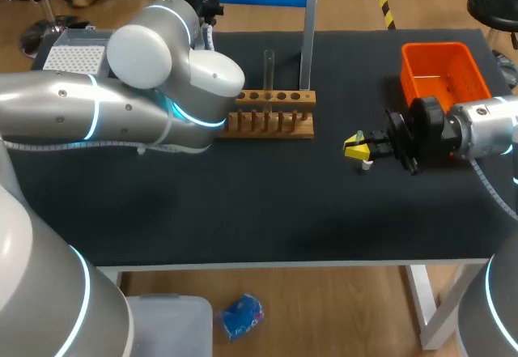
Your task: Invert the test tube, pick up the pipette, mount the tip to pipette, aspirate from beaker and dispense into the tube, eject the tip, return the pipette, and cap with the stopper.
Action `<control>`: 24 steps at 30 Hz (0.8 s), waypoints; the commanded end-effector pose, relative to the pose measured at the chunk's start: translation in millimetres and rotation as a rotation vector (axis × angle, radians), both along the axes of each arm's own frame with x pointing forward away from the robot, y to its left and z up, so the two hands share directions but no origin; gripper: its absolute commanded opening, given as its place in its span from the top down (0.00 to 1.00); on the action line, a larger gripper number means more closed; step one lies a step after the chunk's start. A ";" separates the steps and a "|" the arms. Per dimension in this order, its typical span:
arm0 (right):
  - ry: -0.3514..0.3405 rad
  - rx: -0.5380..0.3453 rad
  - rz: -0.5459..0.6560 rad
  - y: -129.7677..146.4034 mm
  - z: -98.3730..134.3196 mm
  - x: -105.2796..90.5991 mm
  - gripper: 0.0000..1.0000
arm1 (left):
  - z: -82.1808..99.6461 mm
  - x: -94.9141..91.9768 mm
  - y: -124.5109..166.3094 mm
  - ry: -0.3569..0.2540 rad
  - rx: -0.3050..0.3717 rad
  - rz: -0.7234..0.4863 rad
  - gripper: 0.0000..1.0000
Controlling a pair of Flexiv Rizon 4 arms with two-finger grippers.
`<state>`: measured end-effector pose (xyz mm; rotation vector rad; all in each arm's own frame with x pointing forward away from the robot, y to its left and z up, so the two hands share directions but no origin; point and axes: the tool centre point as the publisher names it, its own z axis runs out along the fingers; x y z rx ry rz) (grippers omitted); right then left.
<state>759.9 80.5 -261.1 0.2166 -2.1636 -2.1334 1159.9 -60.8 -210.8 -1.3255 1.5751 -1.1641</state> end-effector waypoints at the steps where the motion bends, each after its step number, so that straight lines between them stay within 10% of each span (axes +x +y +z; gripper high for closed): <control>1: 0.000 -0.001 0.000 0.0 -0.2 -0.3 1.00 | -5.6 8.1 -0.4 -0.014 -0.008 -0.008 0.44; 24: 0.000 -0.001 0.000 0.0 -0.2 -0.3 1.00 | -14.0 21.1 -2.6 -0.009 -0.015 -0.022 0.45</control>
